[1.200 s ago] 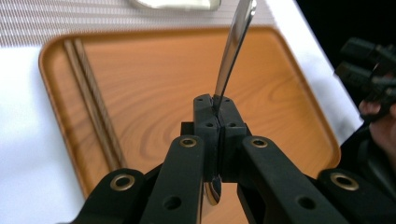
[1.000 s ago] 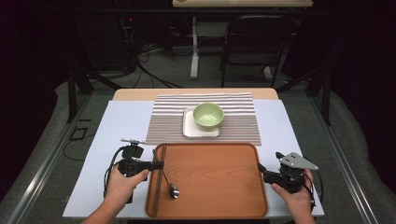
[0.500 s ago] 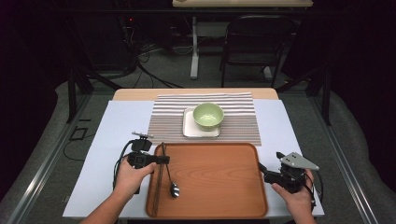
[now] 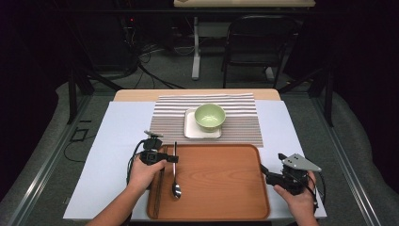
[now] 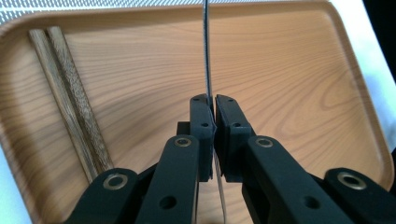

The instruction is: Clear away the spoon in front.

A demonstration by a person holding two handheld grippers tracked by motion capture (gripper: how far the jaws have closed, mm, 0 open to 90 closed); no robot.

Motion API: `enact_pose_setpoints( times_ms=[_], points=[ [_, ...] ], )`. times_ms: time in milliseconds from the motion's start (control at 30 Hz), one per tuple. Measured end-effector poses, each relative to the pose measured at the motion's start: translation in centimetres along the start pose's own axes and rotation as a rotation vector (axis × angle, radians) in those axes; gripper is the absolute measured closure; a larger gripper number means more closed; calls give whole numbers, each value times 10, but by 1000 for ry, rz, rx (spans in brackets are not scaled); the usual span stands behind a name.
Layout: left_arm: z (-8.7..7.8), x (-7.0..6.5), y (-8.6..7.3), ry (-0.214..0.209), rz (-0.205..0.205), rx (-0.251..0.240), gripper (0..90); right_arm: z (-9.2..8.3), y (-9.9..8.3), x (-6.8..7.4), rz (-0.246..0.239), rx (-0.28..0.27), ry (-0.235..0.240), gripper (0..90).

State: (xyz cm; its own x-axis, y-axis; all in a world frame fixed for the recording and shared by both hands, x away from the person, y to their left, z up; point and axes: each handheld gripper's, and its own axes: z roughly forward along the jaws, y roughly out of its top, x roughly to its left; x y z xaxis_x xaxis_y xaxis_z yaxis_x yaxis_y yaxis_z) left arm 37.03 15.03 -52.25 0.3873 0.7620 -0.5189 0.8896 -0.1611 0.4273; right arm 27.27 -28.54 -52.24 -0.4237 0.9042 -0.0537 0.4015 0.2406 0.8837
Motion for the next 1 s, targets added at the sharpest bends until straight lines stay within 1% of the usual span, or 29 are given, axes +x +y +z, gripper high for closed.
enact_pose_setpoints(
  times_ms=[100, 233, 333, 367, 433, 467, 533, 633, 700, 867, 1000],
  points=[
    [2, 2, 0, 0, -3, 4, 858, 0, 0, 0, 0, 0, 0, 205],
    [3, 6, -2, -12, -14, 6, 859, 0, 0, 0, 2, 0, 1, 206],
    [3, 8, -4, -18, -10, 14, 858, 0, 0, 0, 2, 0, 2, 205],
    [3, 8, -6, -23, -23, 13, 858, 0, 0, 0, 1, 0, 1, 205],
    [2, 10, -8, -24, -19, 14, 856, 0, 0, 0, 0, 0, 1, 205],
    [1, 12, -10, -16, -18, 13, 848, 0, 0, 0, 0, 0, 1, 205],
    [1, 14, -13, -12, -27, 14, 841, 0, 0, 0, 0, 0, 1, 205],
    [2, 16, -14, -11, -27, 17, 832, 0, 0, 0, 0, 0, 1, 205],
    [3, 17, -15, -12, -24, 14, 827, 0, 0, 0, 0, 2, 2, 205],
    [7, 18, -18, 12, -10, 17, 811, 1, 0, 0, 1, 2, 1, 205],
    [7, 18, -19, 11, -6, 10, 792, 1, 0, -1, 0, 2, 1, 205]
  ],
)
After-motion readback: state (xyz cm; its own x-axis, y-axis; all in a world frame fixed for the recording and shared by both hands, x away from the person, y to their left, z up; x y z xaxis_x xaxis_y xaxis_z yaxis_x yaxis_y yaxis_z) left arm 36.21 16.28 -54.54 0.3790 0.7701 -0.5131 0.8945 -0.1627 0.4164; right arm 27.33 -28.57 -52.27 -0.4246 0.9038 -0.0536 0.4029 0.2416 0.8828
